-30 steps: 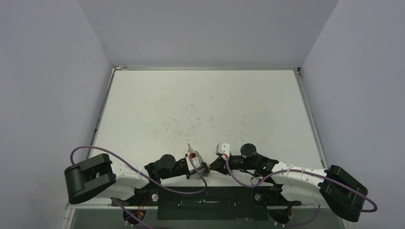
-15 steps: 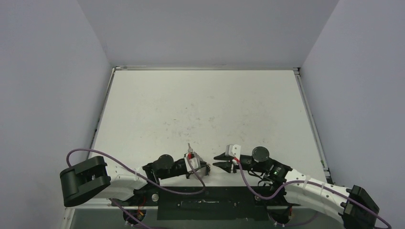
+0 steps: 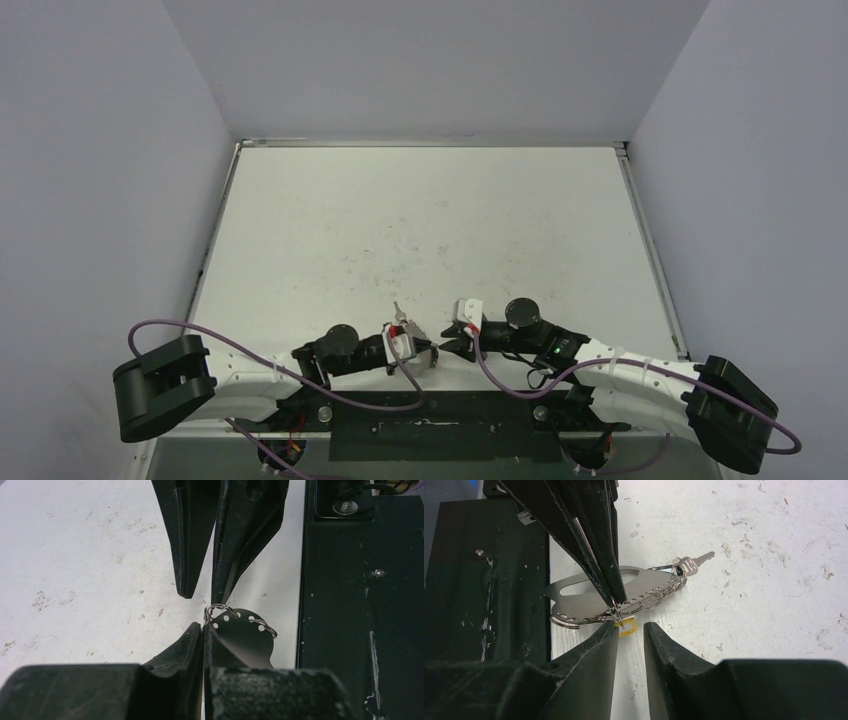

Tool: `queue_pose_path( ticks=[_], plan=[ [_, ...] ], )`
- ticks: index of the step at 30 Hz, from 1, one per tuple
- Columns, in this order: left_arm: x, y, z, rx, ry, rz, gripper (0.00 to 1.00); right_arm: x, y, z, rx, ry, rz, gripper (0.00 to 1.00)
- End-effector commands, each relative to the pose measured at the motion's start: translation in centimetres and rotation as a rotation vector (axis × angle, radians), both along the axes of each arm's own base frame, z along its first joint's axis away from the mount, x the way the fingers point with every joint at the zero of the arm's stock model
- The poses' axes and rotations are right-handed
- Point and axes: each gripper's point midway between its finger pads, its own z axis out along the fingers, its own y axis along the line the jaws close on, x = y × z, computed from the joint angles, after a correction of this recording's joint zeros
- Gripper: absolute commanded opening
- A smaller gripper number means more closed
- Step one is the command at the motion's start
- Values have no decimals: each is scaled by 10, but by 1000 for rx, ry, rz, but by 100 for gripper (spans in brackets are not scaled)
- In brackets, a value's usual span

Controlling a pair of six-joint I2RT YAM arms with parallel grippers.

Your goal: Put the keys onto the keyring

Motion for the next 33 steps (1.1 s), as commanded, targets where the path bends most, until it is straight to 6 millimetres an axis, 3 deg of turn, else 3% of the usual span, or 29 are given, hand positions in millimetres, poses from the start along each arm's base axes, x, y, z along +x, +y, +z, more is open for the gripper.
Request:
queue_pose_path(
  ticks=[1,15,20,27,29,30,33],
  plan=[
    [-5,-2,14,-45,-37,-35,0,4,15,31,92,-84,40,27],
    [-2,7,21,-65,-39,11,0,2,31,68,219,-67,58,28],
    [-1,12,23,-84,-47,25,0,17,23,83,250,25,-100,45],
    [-11,19,31,-135,-87,-16,0,2,14,58,158,-74,10,42],
    [-13,20,43,-172,-111,-23,0,-3,14,50,147,-115,63,41],
    [-15,24,36,-161,-108,-27,0,-5,14,48,146,-123,78,41],
    [-19,28,44,-190,-131,-41,0,-8,20,49,150,-133,125,39]
  ],
)
